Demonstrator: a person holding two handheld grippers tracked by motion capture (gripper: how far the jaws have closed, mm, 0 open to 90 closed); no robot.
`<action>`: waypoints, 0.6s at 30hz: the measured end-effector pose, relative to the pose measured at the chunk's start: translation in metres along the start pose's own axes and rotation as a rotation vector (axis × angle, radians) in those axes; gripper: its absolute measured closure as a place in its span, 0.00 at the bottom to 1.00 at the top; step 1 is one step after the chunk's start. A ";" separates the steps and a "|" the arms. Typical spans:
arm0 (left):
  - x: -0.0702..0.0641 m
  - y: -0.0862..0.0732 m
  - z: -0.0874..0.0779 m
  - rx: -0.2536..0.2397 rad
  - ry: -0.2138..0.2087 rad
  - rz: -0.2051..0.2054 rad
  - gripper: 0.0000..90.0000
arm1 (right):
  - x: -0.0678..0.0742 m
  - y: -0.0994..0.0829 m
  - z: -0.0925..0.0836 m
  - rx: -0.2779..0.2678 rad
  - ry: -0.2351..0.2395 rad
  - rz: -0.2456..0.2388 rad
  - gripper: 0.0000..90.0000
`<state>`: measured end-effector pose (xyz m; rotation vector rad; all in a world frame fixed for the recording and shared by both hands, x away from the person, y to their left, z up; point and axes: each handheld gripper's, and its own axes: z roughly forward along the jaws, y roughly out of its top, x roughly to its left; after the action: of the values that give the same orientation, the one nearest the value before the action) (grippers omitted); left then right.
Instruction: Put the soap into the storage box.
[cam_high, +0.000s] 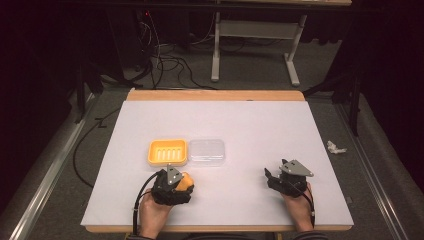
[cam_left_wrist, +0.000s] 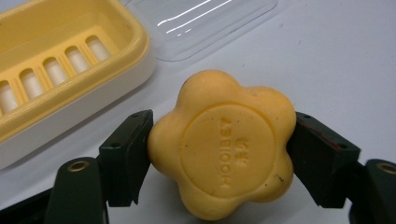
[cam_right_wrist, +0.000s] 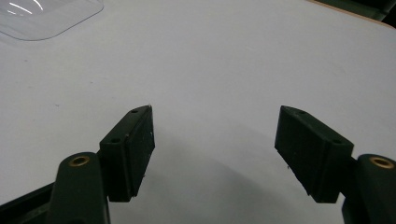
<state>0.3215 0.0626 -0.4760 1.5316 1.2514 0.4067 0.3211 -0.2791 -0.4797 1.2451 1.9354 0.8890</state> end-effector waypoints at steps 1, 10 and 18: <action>0.000 0.000 -0.001 -0.002 -0.002 -0.002 0.31 | 0.000 0.000 0.000 0.000 0.000 -0.005 0.32; 0.000 0.013 -0.008 -0.037 -0.012 -0.018 0.31 | 0.000 0.000 0.000 0.002 0.003 -0.003 0.32; 0.003 0.027 -0.016 -0.066 -0.024 -0.055 0.31 | 0.000 0.000 0.000 0.001 0.003 -0.004 0.32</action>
<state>0.3238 0.0764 -0.4480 1.4393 1.2462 0.3890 0.3212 -0.2794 -0.4797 1.2407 1.9406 0.8883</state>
